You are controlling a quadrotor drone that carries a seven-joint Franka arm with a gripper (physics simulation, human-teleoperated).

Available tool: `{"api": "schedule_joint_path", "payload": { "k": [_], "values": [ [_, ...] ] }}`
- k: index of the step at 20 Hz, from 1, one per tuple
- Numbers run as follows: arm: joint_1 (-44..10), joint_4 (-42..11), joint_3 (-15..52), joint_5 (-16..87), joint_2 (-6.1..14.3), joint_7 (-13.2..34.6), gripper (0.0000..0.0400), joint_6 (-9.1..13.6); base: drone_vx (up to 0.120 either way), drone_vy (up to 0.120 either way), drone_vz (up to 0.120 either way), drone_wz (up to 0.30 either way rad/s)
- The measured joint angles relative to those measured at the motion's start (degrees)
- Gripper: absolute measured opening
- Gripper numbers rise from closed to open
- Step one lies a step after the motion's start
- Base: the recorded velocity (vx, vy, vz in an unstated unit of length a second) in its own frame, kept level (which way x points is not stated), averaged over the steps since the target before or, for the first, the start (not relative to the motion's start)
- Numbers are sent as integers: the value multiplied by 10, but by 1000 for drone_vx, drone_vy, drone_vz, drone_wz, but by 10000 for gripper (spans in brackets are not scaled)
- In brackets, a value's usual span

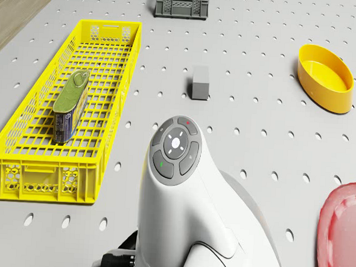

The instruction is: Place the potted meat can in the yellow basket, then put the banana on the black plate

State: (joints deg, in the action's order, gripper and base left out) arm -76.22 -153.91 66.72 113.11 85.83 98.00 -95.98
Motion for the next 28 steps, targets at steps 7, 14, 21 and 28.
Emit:
{"api": "schedule_joint_path", "payload": {
  "k": [7, 14, 21, 28],
  "values": [
    [-6, 13, -27, 26, -5, -1, 197, -12, 0, 0, 0, 0],
    [-9, 23, -45, 42, -12, -5, 295, -18, 0, 0, 0, 0],
    [1, 6, -15, 14, -10, -10, 382, -1, 0, 0, 0, 0],
    [11, -14, 32, -29, -6, -10, 397, 21, 0, 0, 0, 0]
  ]
}}
